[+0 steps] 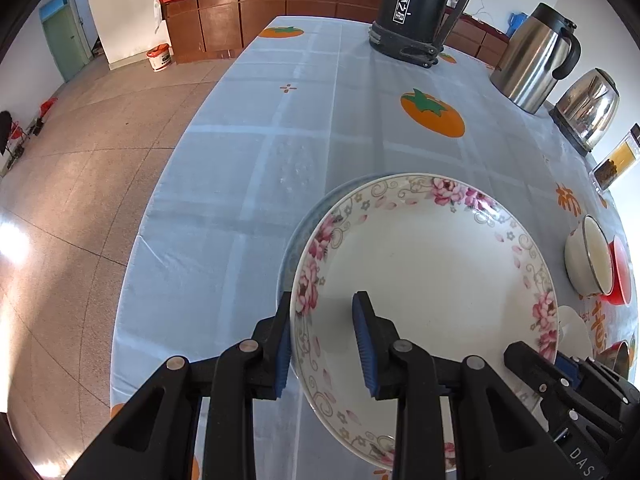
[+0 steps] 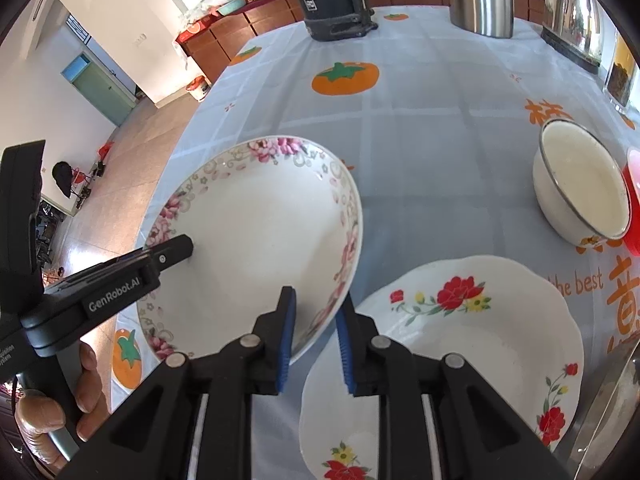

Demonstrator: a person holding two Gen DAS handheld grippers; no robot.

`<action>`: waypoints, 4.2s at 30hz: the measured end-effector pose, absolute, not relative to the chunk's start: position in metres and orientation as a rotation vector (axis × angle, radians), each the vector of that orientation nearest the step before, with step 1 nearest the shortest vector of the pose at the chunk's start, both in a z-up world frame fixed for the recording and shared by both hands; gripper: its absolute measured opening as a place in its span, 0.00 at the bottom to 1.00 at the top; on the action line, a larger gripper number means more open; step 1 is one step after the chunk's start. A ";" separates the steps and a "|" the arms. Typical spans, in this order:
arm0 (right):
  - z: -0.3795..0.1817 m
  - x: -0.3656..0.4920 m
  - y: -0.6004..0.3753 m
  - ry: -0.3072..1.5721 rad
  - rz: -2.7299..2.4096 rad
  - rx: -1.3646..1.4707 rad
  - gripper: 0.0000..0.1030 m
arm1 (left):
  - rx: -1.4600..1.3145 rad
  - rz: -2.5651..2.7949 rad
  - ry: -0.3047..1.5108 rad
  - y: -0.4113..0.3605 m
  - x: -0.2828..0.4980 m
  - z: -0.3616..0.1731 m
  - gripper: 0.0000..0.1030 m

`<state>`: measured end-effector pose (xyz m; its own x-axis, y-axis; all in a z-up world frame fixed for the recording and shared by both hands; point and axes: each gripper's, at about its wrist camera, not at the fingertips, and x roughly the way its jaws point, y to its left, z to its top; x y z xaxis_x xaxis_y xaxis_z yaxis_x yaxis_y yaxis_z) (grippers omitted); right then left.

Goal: Organize plates and bowls
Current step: 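Carry the pink-floral plate with both grippers onto the blue-and-white plate and release, then move the right gripper to the red-flower white plate and grasp its rim, then grasp the red-flower plate rim with the left gripper while the right gripper holds it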

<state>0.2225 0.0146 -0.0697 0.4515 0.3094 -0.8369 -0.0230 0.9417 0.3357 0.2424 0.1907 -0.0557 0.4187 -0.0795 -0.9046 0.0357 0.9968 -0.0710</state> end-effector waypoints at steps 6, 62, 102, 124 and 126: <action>-0.069 0.219 0.014 1.060 0.206 0.281 0.23 | -0.037 -0.073 1.140 0.190 0.244 -0.056 0.30; -0.044 0.139 -0.105 0.935 0.269 0.280 0.32 | 0.207 -0.039 0.919 0.089 0.118 -0.033 0.61; -0.073 0.214 -0.140 1.211 0.348 0.178 0.31 | 0.021 0.024 1.099 0.080 0.119 -0.072 0.61; -0.097 0.223 -0.128 1.270 0.451 0.133 0.23 | -0.087 0.123 1.062 0.105 0.103 -0.062 0.61; -0.099 0.223 -0.128 1.275 0.464 0.141 0.22 | -0.107 0.142 1.066 0.111 0.103 -0.065 0.61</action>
